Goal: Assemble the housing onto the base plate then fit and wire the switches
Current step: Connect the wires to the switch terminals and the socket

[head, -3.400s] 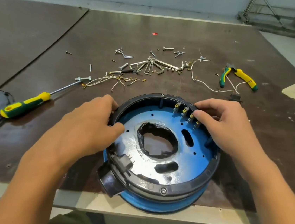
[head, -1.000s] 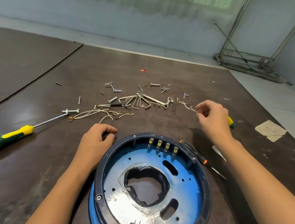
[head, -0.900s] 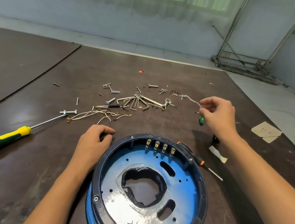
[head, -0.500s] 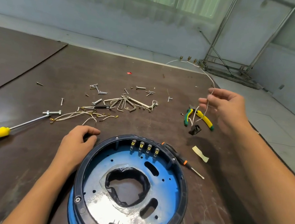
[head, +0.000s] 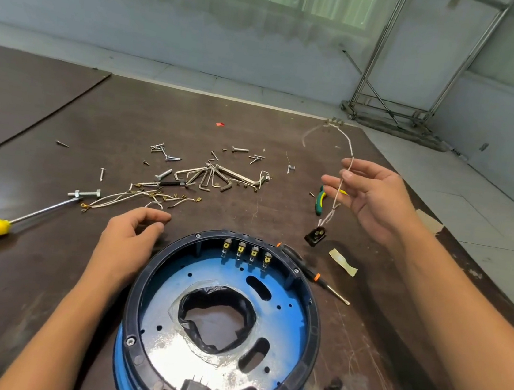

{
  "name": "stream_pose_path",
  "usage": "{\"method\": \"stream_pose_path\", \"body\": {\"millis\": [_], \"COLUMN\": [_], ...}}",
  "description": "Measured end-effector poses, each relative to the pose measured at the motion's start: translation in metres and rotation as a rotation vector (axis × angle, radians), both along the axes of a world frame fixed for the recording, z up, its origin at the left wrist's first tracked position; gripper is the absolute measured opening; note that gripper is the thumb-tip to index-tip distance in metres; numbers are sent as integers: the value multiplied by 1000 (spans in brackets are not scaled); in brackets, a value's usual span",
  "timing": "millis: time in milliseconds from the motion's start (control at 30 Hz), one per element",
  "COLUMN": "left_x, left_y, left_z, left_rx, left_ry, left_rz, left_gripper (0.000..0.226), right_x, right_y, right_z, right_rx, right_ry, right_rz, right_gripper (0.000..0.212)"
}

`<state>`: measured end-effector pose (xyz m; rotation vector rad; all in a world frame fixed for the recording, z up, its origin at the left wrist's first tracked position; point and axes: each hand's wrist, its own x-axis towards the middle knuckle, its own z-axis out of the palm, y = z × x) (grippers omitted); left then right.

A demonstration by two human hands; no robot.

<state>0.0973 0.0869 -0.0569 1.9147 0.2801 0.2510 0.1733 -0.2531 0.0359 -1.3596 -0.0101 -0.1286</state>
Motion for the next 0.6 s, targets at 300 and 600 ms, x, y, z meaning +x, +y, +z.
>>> {"method": "stream_pose_path", "body": {"millis": [300, 600], "left_x": [0, 3], "left_y": [4, 7], "left_z": [-6, -15], "left_rx": [218, 549], "left_ry": [-11, 86], "left_rz": [13, 18], "left_gripper": [24, 37], "right_x": [-1, 4], "right_y": [5, 6], "right_z": [-12, -32], "right_rx": [-213, -1101], "right_ry": [-14, -234], "right_rz": [-6, -124], "right_gripper": [18, 26]}}
